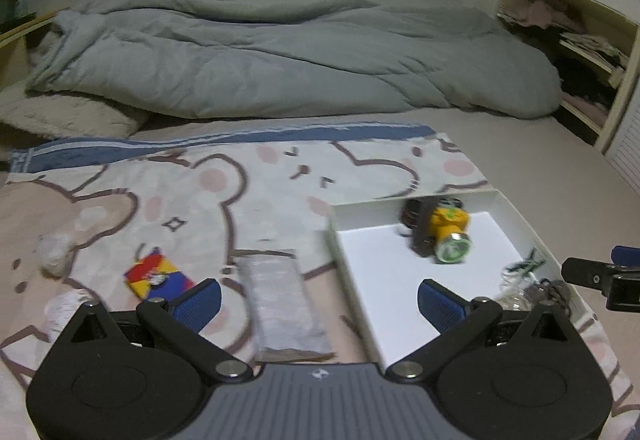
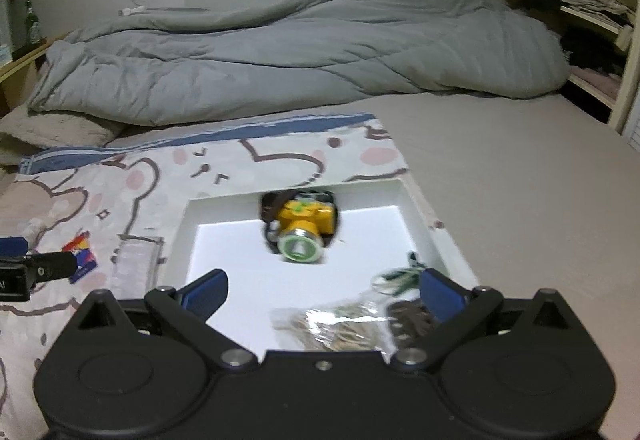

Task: Organize objects
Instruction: 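Withdraw both tools from the tray toward the remaining items on the bed, then grasp the white lace roll with the left tool while the right tool grasps the seat cover packet, then lift the lace roll with the left tool while the right tool lifts the packet toward the tray, then lower the packet into the tray with the right tool while the left tool lowers the lace roll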

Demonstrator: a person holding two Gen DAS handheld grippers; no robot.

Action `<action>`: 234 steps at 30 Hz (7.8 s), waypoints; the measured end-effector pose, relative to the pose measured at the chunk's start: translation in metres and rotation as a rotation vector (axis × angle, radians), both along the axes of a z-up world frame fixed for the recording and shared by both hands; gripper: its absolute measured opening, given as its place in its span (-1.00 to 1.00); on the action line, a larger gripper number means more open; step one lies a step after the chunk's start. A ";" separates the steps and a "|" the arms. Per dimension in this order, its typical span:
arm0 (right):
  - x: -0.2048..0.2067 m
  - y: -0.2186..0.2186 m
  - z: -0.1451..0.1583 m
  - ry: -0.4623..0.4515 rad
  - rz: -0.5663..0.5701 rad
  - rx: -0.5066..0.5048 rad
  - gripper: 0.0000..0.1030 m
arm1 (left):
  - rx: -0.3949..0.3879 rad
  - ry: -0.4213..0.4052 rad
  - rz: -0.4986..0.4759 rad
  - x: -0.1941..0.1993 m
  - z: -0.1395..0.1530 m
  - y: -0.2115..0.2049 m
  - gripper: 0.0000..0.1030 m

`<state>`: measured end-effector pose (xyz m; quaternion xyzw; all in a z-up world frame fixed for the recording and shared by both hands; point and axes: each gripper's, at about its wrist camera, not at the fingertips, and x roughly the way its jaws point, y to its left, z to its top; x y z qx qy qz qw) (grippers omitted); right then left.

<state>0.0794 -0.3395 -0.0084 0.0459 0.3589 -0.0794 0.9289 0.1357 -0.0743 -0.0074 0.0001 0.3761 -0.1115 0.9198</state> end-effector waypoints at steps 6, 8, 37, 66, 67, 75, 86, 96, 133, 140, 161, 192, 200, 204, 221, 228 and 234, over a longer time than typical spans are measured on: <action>0.019 0.030 0.001 -0.005 0.059 0.006 1.00 | 0.003 -0.011 0.074 0.006 0.004 0.041 1.00; 0.025 0.042 0.000 -0.005 0.079 0.006 1.00 | 0.002 -0.015 0.094 0.007 0.005 0.054 1.00; 0.107 0.142 -0.035 0.004 0.253 0.107 1.00 | 0.068 0.006 0.288 0.051 -0.023 0.193 1.00; 0.155 0.189 -0.131 0.293 0.400 0.111 0.07 | 0.047 0.271 0.261 0.095 -0.117 0.239 0.12; 0.151 0.195 -0.133 0.294 0.417 0.076 0.07 | 0.050 0.278 0.260 0.095 -0.118 0.239 0.09; 0.118 0.207 -0.142 0.362 0.502 0.005 -0.26 | 0.032 0.317 0.295 0.095 -0.122 0.241 -0.13; 0.077 0.210 -0.141 0.381 0.666 -0.072 -0.45 | 0.050 0.319 0.271 0.088 -0.123 0.237 -0.17; 0.080 0.188 -0.114 0.348 0.554 0.168 -0.13 | 0.029 0.324 0.270 0.085 -0.122 0.234 -0.19; 0.096 0.230 -0.153 0.265 0.675 -0.140 0.13 | -0.061 0.377 0.009 0.040 -0.124 0.170 -0.21; 0.064 0.226 -0.148 0.304 0.827 -0.113 0.12 | -0.032 0.374 0.006 0.038 -0.126 0.164 -0.21; 0.066 0.226 -0.143 0.405 0.744 0.053 0.20 | 0.049 0.376 0.022 0.051 -0.134 0.148 -0.04; 0.078 0.161 -0.042 0.037 0.541 -0.005 0.10 | -0.111 0.084 0.098 0.017 -0.028 0.118 -0.22; 0.074 0.130 -0.019 -0.053 0.496 -0.005 0.10 | -0.124 0.058 0.086 0.020 -0.016 0.102 -0.22; 0.077 0.105 -0.008 -0.101 0.449 0.001 0.10 | -0.128 0.042 0.067 0.023 -0.012 0.089 -0.22; 0.100 -0.012 -0.023 -0.158 0.183 -0.044 0.10 | -0.170 0.016 -0.011 0.048 -0.007 0.028 -0.22; 0.112 -0.049 -0.056 -0.105 0.086 -0.064 0.10 | -0.182 0.028 -0.039 0.058 -0.011 0.006 -0.22; 0.127 -0.070 -0.086 -0.021 0.019 -0.047 0.11 | -0.179 0.050 -0.066 0.066 -0.022 -0.002 -0.22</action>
